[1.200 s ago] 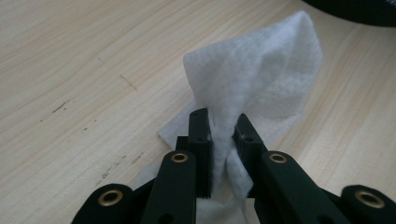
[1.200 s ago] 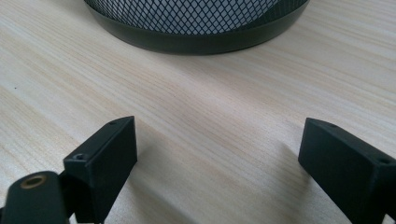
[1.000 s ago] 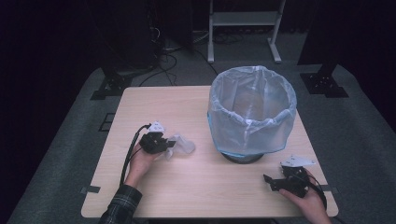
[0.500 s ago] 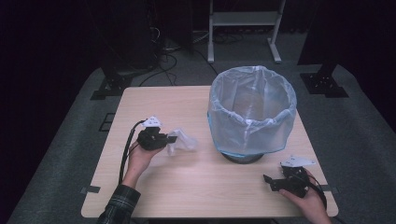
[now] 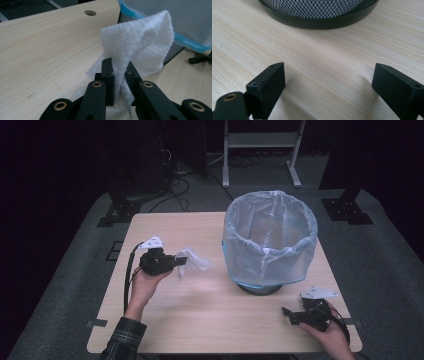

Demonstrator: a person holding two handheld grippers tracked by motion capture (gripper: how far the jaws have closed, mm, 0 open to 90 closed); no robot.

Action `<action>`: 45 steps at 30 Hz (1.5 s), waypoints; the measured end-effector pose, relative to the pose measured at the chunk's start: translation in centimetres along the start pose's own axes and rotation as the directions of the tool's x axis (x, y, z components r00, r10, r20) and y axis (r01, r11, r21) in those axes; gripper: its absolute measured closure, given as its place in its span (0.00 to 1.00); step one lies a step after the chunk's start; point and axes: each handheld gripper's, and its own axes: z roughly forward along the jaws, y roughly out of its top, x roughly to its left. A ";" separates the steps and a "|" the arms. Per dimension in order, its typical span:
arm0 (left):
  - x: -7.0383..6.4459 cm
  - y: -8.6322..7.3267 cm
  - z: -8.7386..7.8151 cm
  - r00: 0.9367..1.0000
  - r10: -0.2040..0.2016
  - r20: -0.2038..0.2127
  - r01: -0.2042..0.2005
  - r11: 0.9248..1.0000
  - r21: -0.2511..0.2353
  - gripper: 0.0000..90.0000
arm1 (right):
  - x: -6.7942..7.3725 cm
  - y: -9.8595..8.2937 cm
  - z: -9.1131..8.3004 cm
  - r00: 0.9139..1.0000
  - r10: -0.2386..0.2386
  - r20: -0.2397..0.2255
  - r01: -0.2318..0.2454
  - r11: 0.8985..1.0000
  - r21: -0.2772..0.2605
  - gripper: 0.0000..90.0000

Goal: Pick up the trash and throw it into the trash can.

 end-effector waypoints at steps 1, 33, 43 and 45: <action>-0.1 0.2 -0.1 1.000 -0.004 0.006 0.004 1.000 -0.003 0.91 | 0.0 0.0 0.0 1.000 0.000 0.000 0.000 1.000 0.000 0.11; -5.1 10.3 -1.5 0.990 0.125 0.064 -0.117 0.986 -0.117 0.91 | 0.0 0.0 0.0 1.000 0.000 0.000 0.000 1.000 0.000 0.11; -6.4 13.5 -0.6 0.985 0.150 0.085 -0.137 0.980 -0.142 0.91 | 0.0 0.0 0.0 1.000 0.000 0.000 0.000 1.000 0.000 0.11; -6.6 14.1 -0.3 0.984 0.156 0.088 -0.142 0.980 -0.142 0.91 | 0.0 0.0 0.0 1.000 0.000 0.000 0.000 1.000 0.000 0.11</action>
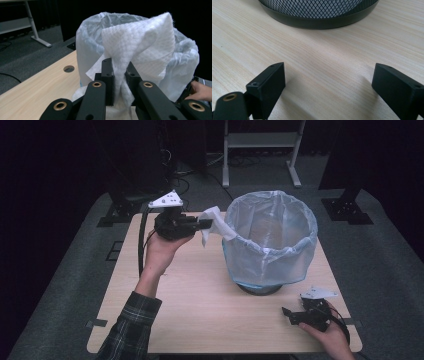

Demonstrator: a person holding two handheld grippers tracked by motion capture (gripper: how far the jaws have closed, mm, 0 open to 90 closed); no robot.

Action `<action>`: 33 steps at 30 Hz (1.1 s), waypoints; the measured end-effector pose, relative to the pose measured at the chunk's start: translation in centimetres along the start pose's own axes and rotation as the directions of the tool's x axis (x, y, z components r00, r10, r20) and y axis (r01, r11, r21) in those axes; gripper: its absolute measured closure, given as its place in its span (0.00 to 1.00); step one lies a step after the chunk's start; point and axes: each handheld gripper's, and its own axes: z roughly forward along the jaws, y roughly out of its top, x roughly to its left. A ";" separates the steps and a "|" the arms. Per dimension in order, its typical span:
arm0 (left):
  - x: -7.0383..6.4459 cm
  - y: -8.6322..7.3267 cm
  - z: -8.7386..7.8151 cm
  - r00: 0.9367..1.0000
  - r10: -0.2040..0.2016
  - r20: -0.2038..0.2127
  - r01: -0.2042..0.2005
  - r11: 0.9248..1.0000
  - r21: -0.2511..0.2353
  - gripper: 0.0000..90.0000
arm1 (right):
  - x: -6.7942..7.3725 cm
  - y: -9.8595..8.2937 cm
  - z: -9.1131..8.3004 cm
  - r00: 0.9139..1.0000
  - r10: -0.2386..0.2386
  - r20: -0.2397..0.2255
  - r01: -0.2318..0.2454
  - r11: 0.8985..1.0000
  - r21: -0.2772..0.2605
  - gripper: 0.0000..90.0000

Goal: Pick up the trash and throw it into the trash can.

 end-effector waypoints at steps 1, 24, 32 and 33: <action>-0.1 0.3 0.2 1.000 0.005 0.003 -0.005 1.000 0.000 0.91 | 0.0 0.0 0.0 1.000 0.000 0.000 0.000 1.000 0.000 0.11; -1.6 3.9 7.8 0.997 0.022 0.075 -0.022 1.000 0.001 0.91 | 0.0 0.0 0.0 1.000 -0.001 0.000 0.001 1.000 0.000 0.11; -2.3 4.2 10.7 0.995 0.028 0.093 -0.030 0.999 0.018 0.89 | 0.0 0.0 0.0 1.000 -0.002 -0.001 0.002 1.000 -0.001 0.11; -2.4 4.2 11.0 0.995 0.030 0.096 -0.032 0.999 0.020 0.89 | 0.0 0.0 0.0 1.000 -0.002 -0.001 0.002 1.000 0.000 0.11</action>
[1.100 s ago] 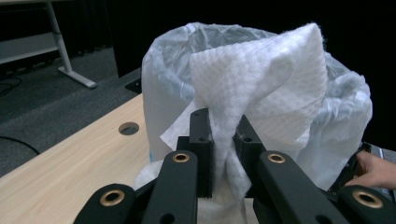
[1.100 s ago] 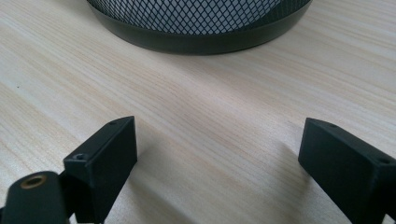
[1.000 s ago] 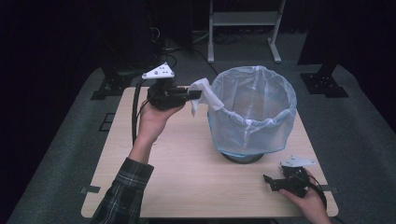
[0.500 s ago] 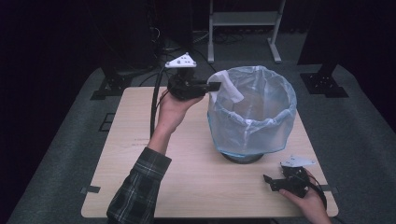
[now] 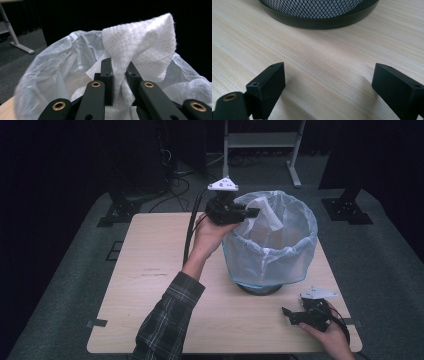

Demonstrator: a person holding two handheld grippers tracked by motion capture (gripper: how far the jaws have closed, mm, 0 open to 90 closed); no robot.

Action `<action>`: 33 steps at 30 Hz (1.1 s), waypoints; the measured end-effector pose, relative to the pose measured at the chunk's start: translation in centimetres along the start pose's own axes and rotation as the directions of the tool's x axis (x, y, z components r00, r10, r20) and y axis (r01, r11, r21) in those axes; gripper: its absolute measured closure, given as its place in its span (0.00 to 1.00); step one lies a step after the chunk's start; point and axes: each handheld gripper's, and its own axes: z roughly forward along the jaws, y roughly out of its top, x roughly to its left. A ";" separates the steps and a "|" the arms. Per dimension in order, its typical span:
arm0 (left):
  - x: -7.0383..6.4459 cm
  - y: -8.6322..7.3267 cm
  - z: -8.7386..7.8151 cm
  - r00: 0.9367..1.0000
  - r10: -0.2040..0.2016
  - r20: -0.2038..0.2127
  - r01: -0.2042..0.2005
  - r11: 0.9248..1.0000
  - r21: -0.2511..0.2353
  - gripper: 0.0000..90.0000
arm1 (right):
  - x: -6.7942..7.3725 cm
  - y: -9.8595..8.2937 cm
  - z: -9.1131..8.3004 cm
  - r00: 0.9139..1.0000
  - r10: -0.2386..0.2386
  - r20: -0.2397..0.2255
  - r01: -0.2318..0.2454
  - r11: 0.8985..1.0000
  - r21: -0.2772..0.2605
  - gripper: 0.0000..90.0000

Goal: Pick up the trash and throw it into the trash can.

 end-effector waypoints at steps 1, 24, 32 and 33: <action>-0.1 0.0 0.3 1.000 -0.003 0.002 0.003 1.000 0.001 0.89 | 0.0 0.0 0.0 1.000 0.000 0.000 0.000 1.000 0.000 0.11; -0.4 0.1 1.1 0.996 0.004 -0.085 0.000 0.999 0.047 0.21 | 0.0 0.0 0.0 1.000 -0.002 -0.001 0.002 1.000 0.000 0.11; -0.6 -0.4 -0.7 0.995 0.013 -0.097 -0.010 1.000 0.029 0.13 | 0.0 0.0 0.0 1.000 -0.001 -0.001 0.001 1.000 0.000 0.11; -0.6 -0.4 -1.1 0.995 0.019 -0.102 -0.016 0.999 0.034 0.11 | 0.0 0.0 0.0 1.000 -0.001 -0.001 0.001 1.000 0.000 0.11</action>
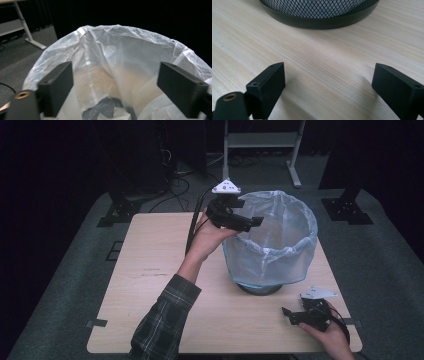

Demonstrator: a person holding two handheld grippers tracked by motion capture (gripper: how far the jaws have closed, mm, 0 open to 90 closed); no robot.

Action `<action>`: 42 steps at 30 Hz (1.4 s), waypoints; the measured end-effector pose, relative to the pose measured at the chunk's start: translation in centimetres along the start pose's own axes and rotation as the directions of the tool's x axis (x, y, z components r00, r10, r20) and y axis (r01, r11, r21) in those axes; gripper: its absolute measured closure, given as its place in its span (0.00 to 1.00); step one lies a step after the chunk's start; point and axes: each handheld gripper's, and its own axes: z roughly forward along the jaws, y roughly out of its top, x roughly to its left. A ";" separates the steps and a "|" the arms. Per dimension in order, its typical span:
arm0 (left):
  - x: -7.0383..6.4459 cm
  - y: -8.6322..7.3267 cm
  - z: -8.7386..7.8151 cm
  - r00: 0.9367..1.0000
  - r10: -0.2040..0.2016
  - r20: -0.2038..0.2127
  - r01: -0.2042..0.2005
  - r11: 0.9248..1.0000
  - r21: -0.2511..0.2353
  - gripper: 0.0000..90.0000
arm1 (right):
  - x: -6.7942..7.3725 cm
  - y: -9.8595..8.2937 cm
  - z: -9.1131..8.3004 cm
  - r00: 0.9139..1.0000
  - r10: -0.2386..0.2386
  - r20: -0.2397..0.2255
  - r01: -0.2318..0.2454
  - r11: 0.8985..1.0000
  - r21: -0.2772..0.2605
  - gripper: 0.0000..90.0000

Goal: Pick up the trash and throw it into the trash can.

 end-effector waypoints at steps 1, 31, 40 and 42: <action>0.0 -0.1 -0.3 1.000 0.003 -0.006 -0.003 1.000 0.001 0.10 | 0.0 0.0 0.0 1.000 0.000 0.000 0.000 1.000 0.000 0.11; 0.9 -7.3 -9.5 0.993 -0.025 -0.114 0.028 0.999 0.022 0.00 | 0.0 -0.1 -0.1 1.000 -0.005 -0.005 0.005 1.000 0.001 0.11; 0.5 -10.3 -11.0 0.990 -0.026 -0.135 0.033 0.998 0.048 0.00 | 0.0 -0.1 -0.1 1.000 -0.005 -0.004 0.005 1.000 0.001 0.11; 0.4 -11.0 -11.2 0.989 -0.029 -0.142 0.037 0.998 0.054 0.00 | 0.0 -0.1 -0.1 1.000 -0.005 -0.004 0.005 1.000 0.001 0.11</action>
